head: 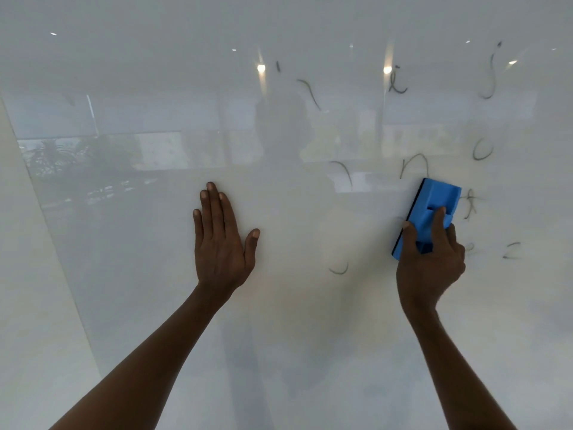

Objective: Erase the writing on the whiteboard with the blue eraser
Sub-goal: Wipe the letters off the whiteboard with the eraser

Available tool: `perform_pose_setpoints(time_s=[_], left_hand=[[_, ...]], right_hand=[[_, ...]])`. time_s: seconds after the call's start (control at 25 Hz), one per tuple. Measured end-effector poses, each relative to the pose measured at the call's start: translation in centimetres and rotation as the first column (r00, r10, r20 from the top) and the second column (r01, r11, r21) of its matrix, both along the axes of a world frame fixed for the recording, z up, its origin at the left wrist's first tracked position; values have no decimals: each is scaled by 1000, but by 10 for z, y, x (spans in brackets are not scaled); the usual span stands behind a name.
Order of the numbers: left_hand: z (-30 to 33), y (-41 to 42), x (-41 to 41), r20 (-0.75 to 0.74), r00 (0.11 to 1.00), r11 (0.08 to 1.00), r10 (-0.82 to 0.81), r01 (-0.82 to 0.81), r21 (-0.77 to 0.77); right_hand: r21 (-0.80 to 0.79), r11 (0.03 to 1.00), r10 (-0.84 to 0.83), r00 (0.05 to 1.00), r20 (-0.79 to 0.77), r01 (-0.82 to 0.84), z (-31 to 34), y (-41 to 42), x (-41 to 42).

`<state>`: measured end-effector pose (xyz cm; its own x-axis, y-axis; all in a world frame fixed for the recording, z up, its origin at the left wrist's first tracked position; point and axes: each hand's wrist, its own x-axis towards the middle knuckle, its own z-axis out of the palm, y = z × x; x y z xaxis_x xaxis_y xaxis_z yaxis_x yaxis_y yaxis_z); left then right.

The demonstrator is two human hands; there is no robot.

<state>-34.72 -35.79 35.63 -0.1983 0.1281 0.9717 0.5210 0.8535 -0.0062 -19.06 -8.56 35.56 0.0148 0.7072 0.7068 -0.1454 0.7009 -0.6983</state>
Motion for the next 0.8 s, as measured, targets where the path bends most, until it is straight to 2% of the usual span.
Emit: perform_pose_setpoints(time_s=[0.08, 0.16, 0.28, 0.36, 0.48, 0.6, 0.72, 0.8], left_hand=[[-1, 0, 0, 2, 1000, 1000, 4, -4, -2], [-1, -1, -1, 14, 1000, 1000, 1, -1, 1], [-2, 0, -1, 23, 1000, 1000, -9, 9, 7], [-2, 0, -1, 22, 1000, 1000, -14, 13, 9], [-2, -1, -1, 20, 1000, 1000, -23, 23, 12], [-2, -1, -1, 24, 999, 1000, -23, 23, 13], [-2, -1, 0, 34, 999, 1000, -26, 26, 12], [-2, -1, 1, 36, 999, 1000, -18, 17, 9]], right_hand=[[-57, 998, -13, 999, -44, 11, 13, -16, -8], [-24, 999, -26, 998, -51, 24, 29, -30, -14], [92, 996, 12, 999, -38, -8, 56, -54, -22], [246, 969, 12, 1000, 7, -13, 66, -79, -29], [506, 861, -13, 990, 141, -60, 56, -113, -37], [681, 722, -70, 968, 242, -118, 33, -118, -38], [787, 607, -143, 959, 245, -111, 32, -99, -33], [798, 596, -159, 961, 226, -89, 43, -78, -27]])
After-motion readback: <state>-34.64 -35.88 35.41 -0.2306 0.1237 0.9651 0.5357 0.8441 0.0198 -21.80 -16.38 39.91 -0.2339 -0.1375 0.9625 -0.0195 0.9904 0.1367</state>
